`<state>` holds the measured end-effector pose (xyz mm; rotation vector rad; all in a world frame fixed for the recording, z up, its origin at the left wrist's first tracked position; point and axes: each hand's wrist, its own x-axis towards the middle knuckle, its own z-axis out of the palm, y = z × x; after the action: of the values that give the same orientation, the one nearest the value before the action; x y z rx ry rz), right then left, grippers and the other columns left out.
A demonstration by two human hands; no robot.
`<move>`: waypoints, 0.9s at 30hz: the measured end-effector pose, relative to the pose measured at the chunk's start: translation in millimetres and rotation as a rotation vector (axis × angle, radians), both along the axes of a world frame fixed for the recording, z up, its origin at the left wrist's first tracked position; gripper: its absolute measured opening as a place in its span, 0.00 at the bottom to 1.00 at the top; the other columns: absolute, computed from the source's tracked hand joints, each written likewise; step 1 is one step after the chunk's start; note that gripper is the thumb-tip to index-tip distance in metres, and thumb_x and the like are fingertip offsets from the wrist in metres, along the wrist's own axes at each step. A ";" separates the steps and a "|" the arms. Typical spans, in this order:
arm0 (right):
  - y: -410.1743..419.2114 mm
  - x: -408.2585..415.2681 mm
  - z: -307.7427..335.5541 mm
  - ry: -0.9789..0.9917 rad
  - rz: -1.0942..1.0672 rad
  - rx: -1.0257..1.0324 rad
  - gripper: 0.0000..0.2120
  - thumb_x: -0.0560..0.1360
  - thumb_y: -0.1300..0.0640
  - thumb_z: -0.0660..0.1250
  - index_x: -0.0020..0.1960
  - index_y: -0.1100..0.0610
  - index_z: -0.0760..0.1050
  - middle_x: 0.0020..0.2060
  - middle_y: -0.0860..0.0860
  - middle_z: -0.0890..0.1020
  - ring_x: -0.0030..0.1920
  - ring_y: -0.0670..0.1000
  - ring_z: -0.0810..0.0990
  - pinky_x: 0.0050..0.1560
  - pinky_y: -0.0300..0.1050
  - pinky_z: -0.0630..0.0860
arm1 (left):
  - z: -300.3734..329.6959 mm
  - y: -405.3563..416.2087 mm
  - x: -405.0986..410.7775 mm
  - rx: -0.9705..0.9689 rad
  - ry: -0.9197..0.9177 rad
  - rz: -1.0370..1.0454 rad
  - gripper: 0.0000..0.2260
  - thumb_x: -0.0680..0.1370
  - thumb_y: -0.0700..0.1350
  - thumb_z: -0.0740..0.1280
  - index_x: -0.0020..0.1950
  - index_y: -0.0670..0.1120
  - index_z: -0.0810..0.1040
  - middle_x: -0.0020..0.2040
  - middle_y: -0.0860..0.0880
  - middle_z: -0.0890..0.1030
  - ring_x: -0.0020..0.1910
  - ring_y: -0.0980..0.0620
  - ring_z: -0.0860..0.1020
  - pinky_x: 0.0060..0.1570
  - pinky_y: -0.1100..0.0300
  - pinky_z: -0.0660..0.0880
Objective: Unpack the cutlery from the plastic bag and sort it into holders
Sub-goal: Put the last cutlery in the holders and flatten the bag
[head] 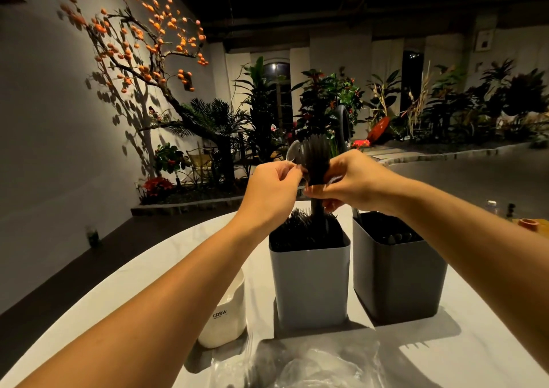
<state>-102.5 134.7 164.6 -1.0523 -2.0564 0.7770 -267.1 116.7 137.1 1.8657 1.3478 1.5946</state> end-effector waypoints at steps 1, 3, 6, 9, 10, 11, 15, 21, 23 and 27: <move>1.0 0.8 -3.6 0.004 -0.002 -0.015 0.08 0.73 0.59 0.74 0.51 0.60 0.84 0.42 0.56 0.86 0.40 0.53 0.86 0.39 0.41 0.83 | -0.2 -1.9 0.6 -0.021 -0.048 -0.024 0.17 0.81 0.49 0.61 0.41 0.37 0.73 0.27 0.53 0.66 0.26 0.54 0.61 0.30 0.57 0.60; 3.0 2.9 -10.6 -0.030 0.002 -0.036 0.08 0.71 0.59 0.76 0.49 0.61 0.84 0.39 0.56 0.86 0.39 0.54 0.86 0.39 0.42 0.83 | 2.0 -6.9 2.9 -0.016 -0.112 -0.069 0.17 0.81 0.53 0.60 0.45 0.40 0.76 0.25 0.58 0.68 0.24 0.57 0.65 0.27 0.60 0.62; 5.7 8.0 -20.3 -0.159 0.015 -0.051 0.08 0.70 0.58 0.77 0.47 0.60 0.84 0.38 0.54 0.86 0.37 0.52 0.85 0.40 0.43 0.82 | 0.0 -12.4 11.3 0.046 0.010 -0.085 0.18 0.80 0.58 0.64 0.46 0.43 0.80 0.33 0.54 0.81 0.34 0.54 0.80 0.37 0.50 0.78; 7.1 13.4 -25.9 -0.243 0.004 -0.030 0.05 0.69 0.56 0.79 0.44 0.55 0.86 0.37 0.50 0.86 0.38 0.48 0.84 0.42 0.44 0.81 | -8.3 -12.1 17.7 0.062 0.155 0.014 0.16 0.80 0.58 0.66 0.44 0.47 0.82 0.38 0.50 0.83 0.41 0.50 0.82 0.47 0.47 0.79; 6.8 14.2 -27.2 -0.260 0.004 -0.020 0.04 0.69 0.56 0.79 0.43 0.53 0.86 0.37 0.48 0.86 0.38 0.46 0.84 0.42 0.42 0.80 | -9.8 -11.4 18.3 0.071 0.165 0.042 0.15 0.80 0.57 0.66 0.43 0.47 0.82 0.37 0.50 0.83 0.40 0.51 0.81 0.45 0.48 0.79; 6.2 14.2 -28.0 -0.271 0.007 -0.020 0.03 0.69 0.56 0.79 0.43 0.52 0.86 0.37 0.47 0.86 0.37 0.43 0.83 0.40 0.39 0.78 | -10.2 -10.8 18.3 0.080 0.167 0.061 0.14 0.80 0.56 0.67 0.43 0.47 0.83 0.37 0.50 0.83 0.39 0.52 0.81 0.44 0.48 0.78; 5.5 15.6 -27.7 -0.259 0.027 0.006 0.07 0.69 0.57 0.78 0.47 0.53 0.85 0.40 0.48 0.87 0.40 0.45 0.83 0.45 0.42 0.80 | -8.1 -11.4 19.0 0.074 0.189 0.083 0.11 0.81 0.52 0.68 0.44 0.47 0.84 0.36 0.52 0.82 0.38 0.55 0.79 0.42 0.55 0.78; -4.1 19.7 -15.0 -0.135 0.053 0.052 0.20 0.67 0.54 0.80 0.57 0.49 0.79 0.47 0.47 0.85 0.47 0.45 0.84 0.49 0.39 0.80 | -18.1 -15.3 23.3 -0.032 0.287 0.085 0.13 0.81 0.55 0.66 0.51 0.47 0.81 0.42 0.51 0.81 0.42 0.53 0.79 0.42 0.56 0.78; -4.7 20.6 -14.5 -0.187 -0.024 0.134 0.20 0.67 0.49 0.79 0.57 0.47 0.78 0.49 0.44 0.82 0.49 0.44 0.81 0.51 0.41 0.79 | -19.2 -16.0 22.7 -0.051 0.191 0.138 0.14 0.82 0.56 0.64 0.49 0.46 0.77 0.38 0.51 0.77 0.37 0.53 0.75 0.34 0.60 0.71; -9.9 17.9 -23.5 -0.270 -0.054 0.256 0.06 0.74 0.54 0.74 0.50 0.48 0.85 0.44 0.42 0.85 0.47 0.40 0.82 0.52 0.38 0.79 | -21.2 -14.5 17.7 -0.106 0.329 0.250 0.07 0.81 0.50 0.67 0.45 0.49 0.77 0.36 0.53 0.76 0.38 0.53 0.75 0.34 0.57 0.69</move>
<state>-84.6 124.8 141.0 -1.1079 -2.2686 0.3460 -249.4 102.2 115.9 2.0229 1.8303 1.3295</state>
